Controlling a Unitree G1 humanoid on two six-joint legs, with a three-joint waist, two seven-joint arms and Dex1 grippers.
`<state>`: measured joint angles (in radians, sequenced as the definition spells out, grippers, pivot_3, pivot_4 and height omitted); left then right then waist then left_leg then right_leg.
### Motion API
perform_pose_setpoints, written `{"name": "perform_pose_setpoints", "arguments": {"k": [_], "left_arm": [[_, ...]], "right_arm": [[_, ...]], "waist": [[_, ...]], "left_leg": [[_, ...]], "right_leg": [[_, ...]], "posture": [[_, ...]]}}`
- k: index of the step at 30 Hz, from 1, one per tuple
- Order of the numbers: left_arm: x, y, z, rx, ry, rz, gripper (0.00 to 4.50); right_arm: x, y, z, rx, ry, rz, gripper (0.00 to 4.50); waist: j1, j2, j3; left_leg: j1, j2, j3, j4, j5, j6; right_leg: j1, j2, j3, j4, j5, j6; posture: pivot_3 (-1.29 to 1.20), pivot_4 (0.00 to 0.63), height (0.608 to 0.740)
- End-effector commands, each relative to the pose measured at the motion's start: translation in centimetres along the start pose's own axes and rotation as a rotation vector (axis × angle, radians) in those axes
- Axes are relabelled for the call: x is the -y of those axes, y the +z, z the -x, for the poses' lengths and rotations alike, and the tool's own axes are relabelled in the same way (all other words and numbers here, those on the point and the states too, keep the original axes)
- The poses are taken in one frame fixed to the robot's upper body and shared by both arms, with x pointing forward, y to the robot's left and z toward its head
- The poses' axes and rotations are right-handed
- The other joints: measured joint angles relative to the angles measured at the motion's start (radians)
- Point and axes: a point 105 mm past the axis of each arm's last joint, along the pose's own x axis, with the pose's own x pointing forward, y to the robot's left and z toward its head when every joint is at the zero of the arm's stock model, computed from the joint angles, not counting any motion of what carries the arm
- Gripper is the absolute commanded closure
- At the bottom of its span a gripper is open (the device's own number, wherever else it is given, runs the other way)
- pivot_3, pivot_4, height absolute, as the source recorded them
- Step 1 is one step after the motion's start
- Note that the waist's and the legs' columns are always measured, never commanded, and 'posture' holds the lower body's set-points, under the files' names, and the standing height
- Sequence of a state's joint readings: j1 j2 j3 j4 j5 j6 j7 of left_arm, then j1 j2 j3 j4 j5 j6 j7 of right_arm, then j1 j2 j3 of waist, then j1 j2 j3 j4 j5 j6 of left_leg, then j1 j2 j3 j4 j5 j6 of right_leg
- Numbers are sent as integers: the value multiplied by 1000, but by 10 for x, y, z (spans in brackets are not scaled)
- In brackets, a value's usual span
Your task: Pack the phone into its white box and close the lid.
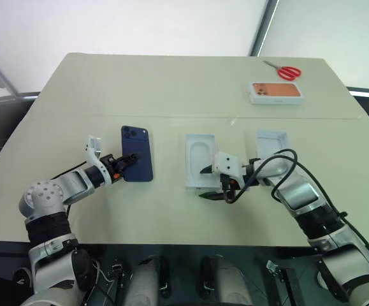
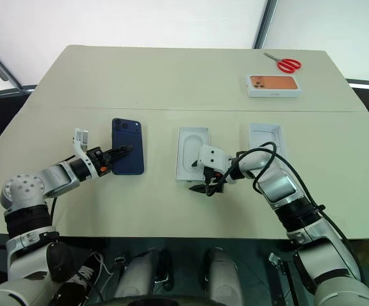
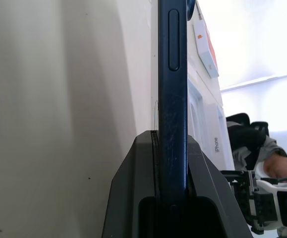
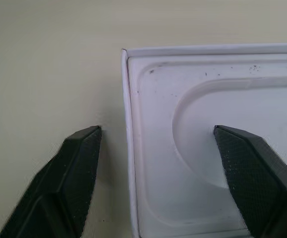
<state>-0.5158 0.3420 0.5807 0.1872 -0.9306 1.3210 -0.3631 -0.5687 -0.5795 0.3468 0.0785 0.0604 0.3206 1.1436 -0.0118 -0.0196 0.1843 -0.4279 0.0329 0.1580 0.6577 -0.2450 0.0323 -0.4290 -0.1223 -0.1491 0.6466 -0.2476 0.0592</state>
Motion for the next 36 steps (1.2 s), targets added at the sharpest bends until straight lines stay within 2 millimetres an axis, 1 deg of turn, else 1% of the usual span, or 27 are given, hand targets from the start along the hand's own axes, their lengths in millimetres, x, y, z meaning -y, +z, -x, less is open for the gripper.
{"name": "perform_pose_setpoints", "arguments": {"k": [1, 8, 11, 14, 18, 24, 26, 32, 36], "left_arm": [[15, 9, 3, 38, -65, -26, 4500], [17, 14, 3, 46, -68, -30, 4500], [18, 13, 3, 37, -73, -30, 4500], [18, 10, 3, 28, -73, -37, 4500], [18, 13, 3, 35, -72, -39, 4500], [18, 13, 1, 32, -64, -46, 4500], [18, 12, 1, 32, -69, -42, 4500], [20, 12, 2, 35, -76, -40, 4500], [19, 12, 2, 36, -75, -39, 4500]], "right_arm": [[5, 9, 3, 29, -19, 19, 1911], [4, 12, 0, 44, -5, 1, 1911], [3, 8, -3, 26, -9, 10, 2789], [1, 9, -3, 26, 0, 14, 2789], [2, 11, -4, 32, -3, 21, 2789], [-4, 16, -13, 53, 14, 3, 2789], [-5, 16, -15, 46, 12, 17, 3310], [-3, 16, -16, 41, -1, 22, 3310], [-6, 20, -19, 52, 9, 25, 3310]], "waist": [[0, 0, 0], [0, 0, 0], [0, 0, 0], [1, 0, 0], [0, 0, 0], [-1, 0, 0], [-1, 0, 0], [-4, 0, 0], [-3, 0, 0]], "left_leg": [[0, 0, 0, 0, 0, 0], [0, 0, 0, 0, 0, 0], [0, 0, 0, 0, 0, 0], [0, 0, 0, 0, 0, 0], [0, 0, 0, 0, 0, 0], [0, 0, 0, 0, 0, 0], [0, 0, 0, 0, 0, 0], [1, 1, 0, 0, 0, 0], [0, 0, 0, 0, 0, 0]], "right_leg": [[0, 0, 0, 0, 0, 0], [0, 0, 0, 0, 0, 0], [0, 0, 0, 0, 0, 0], [1, 0, 0, 0, 0, 0], [1, 0, 0, 0, 0, 0], [0, 0, 0, 0, 0, 0], [0, 0, 0, 0, 0, 0], [1, 1, 0, 0, 0, 0], [1, 1, 0, 0, 0, 0]], "posture": [[0, 150, 738], [0, 150, 738], [0, 150, 738], [0, 150, 738], [0, 150, 738], [0, 150, 738], [0, 150, 738], [0, 150, 738], [0, 150, 738]]}}
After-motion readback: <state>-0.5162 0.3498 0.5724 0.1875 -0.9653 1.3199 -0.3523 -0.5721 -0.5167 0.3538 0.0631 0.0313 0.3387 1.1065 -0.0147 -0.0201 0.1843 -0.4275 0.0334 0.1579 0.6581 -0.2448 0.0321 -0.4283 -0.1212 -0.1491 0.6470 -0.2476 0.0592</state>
